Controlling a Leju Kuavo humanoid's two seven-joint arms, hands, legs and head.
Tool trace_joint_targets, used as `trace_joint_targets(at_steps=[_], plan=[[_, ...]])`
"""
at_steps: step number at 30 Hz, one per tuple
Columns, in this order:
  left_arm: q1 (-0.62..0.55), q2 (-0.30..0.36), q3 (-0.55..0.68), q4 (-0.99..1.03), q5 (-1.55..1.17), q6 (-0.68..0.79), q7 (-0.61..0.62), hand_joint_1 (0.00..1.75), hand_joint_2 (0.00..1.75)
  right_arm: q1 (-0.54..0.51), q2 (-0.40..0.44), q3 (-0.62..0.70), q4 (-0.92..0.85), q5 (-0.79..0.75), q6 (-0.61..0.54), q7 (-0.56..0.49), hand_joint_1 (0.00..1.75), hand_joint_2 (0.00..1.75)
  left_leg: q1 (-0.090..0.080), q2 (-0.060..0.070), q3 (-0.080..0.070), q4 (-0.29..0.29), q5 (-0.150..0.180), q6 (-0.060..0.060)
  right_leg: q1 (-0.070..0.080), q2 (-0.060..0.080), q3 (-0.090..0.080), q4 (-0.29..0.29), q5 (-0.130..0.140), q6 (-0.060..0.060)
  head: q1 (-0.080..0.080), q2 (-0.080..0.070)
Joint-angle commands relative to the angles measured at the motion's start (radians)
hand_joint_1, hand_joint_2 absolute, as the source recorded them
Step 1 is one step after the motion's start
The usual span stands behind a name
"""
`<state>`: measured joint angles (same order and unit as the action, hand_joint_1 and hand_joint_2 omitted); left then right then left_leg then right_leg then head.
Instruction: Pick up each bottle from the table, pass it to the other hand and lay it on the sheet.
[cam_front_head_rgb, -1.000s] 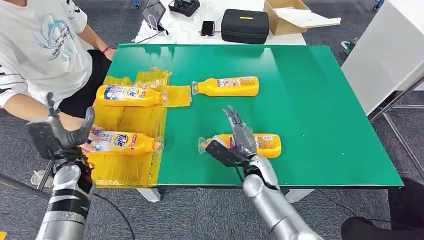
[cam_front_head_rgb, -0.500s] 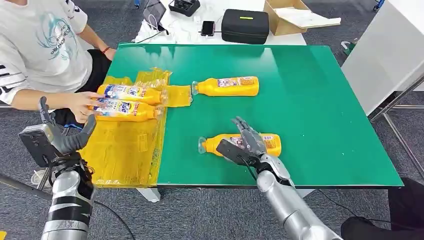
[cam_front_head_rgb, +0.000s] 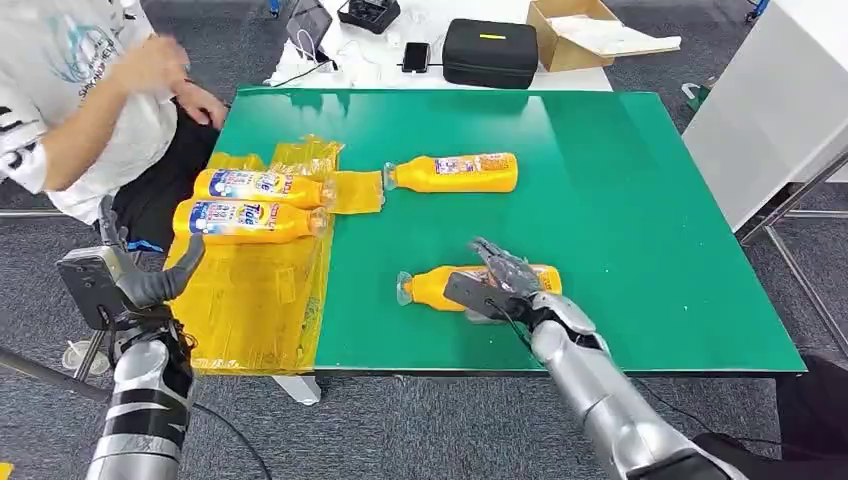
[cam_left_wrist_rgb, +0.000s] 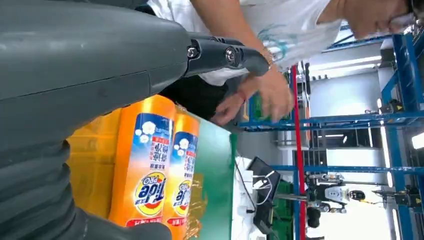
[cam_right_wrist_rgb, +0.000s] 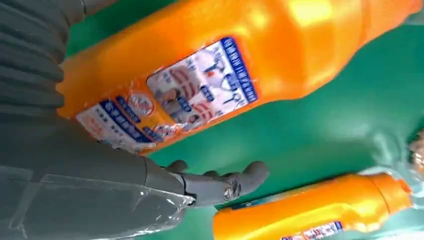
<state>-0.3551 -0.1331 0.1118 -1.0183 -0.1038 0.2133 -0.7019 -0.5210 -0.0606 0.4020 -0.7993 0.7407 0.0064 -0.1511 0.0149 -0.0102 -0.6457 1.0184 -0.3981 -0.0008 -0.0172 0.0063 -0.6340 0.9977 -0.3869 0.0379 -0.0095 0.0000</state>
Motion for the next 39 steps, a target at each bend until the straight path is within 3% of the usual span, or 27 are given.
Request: trace_joint_targets(at_steps=[1, 7, 16, 17, 18, 19, 20, 25, 35, 36, 39], plan=[[-0.056, 0.005, -0.005, 0.115, 0.006, -0.013, 0.004, 0.0, 1.75, -0.115, -0.049, 0.105, 0.114, 0.028, 0.046, 0.02, 0.0, 1.75, 0.0, 0.0, 0.003, 0.0, -0.002, 0.001, 0.001, -0.001, 0.003, 0.0, -0.001, -0.002, 0.0, 0.0], [-0.08, 0.001, -0.001, 0.171, 0.003, -0.028, 0.004, 0.0, 1.75, -0.206, -0.071, 0.197, 0.186, 0.028, 0.189, 0.033, 0.0, 1.75, -0.001, 0.002, 0.001, 0.001, -0.001, 0.001, 0.0, 0.001, 0.001, 0.001, -0.001, -0.001, 0.0, 0.0], [-0.101, -0.004, 0.002, 0.215, 0.004, -0.038, 0.004, 0.0, 1.75, -0.225, -0.067, 0.263, 0.256, 0.023, 0.251, 0.016, 0.02, 1.75, 0.0, 0.001, 0.003, 0.0, -0.002, 0.001, 0.001, -0.001, 0.004, 0.0, -0.001, -0.002, 0.0, 0.0], [-0.105, -0.006, 0.001, 0.227, 0.003, -0.042, 0.004, 0.0, 1.75, -0.227, -0.065, 0.282, 0.27, 0.026, 0.266, 0.015, 0.23, 1.75, 0.0, 0.0, 0.003, 0.0, -0.001, 0.001, 0.001, -0.001, 0.003, 0.0, -0.001, -0.001, 0.0, 0.0], [-0.109, -0.009, 0.002, 0.238, 0.005, -0.043, 0.004, 0.0, 1.75, -0.232, -0.064, 0.299, 0.285, 0.027, 0.286, 0.012, 1.34, 1.75, 0.0, 0.0, 0.003, 0.0, -0.001, 0.001, 0.001, -0.001, 0.003, 0.0, -0.001, -0.001, 0.0, 0.0], [-0.112, -0.011, -0.001, 0.246, 0.002, -0.043, 0.004, 0.0, 1.75, -0.235, -0.066, 0.313, 0.295, 0.028, 0.297, 0.008, 1.62, 1.75, 0.0, 0.0, 0.002, 0.0, 0.0, 0.0, 0.0, -0.001, 0.002, 0.0, -0.001, -0.001, 0.0, 0.0], [-0.113, -0.014, 0.0, 0.249, 0.008, -0.051, 0.004, 0.0, 1.75, -0.242, -0.068, 0.324, 0.304, 0.027, 0.313, 0.002, 1.75, 1.75, 0.0, -0.001, 0.002, 0.0, 0.0, 0.0, 0.001, -0.002, 0.003, 0.0, -0.001, -0.001, 0.0, 0.0], [-0.109, -0.026, 0.002, 0.248, 0.021, -0.058, 0.004, 0.0, 1.75, -0.279, -0.103, 0.382, 0.308, 0.018, 0.383, -0.023, 1.75, 1.75, 0.0, -0.001, 0.003, 0.001, 0.0, 0.001, 0.001, -0.003, 0.003, 0.0, -0.001, -0.001, 0.0, 0.0], [-0.099, -0.031, 0.005, 0.232, 0.034, -0.069, 0.004, 0.0, 1.75, -0.258, -0.147, 0.385, 0.228, -0.055, 0.351, -0.039, 1.75, 1.75, 0.0, -0.001, 0.004, 0.0, -0.001, 0.001, 0.001, -0.003, 0.005, -0.001, -0.001, -0.001, 0.0, 0.0], [-0.098, -0.033, 0.007, 0.231, 0.038, -0.072, 0.004, 0.0, 1.75, -0.244, -0.148, 0.369, 0.213, -0.074, 0.323, -0.042, 1.75, 1.75, 0.0, -0.002, 0.004, 0.0, -0.001, 0.001, 0.001, -0.003, 0.005, -0.001, -0.001, -0.001, 0.0, 0.0], [-0.068, -0.04, 0.005, 0.203, 0.036, -0.084, 0.004, 0.0, 1.75, -0.048, -0.09, 0.187, 0.039, -0.2, -0.02, -0.057, 1.75, 1.75, 0.002, -0.002, 0.005, -0.001, -0.001, 0.001, 0.002, -0.003, 0.007, -0.003, 0.0, -0.001, 0.0, 0.0]])
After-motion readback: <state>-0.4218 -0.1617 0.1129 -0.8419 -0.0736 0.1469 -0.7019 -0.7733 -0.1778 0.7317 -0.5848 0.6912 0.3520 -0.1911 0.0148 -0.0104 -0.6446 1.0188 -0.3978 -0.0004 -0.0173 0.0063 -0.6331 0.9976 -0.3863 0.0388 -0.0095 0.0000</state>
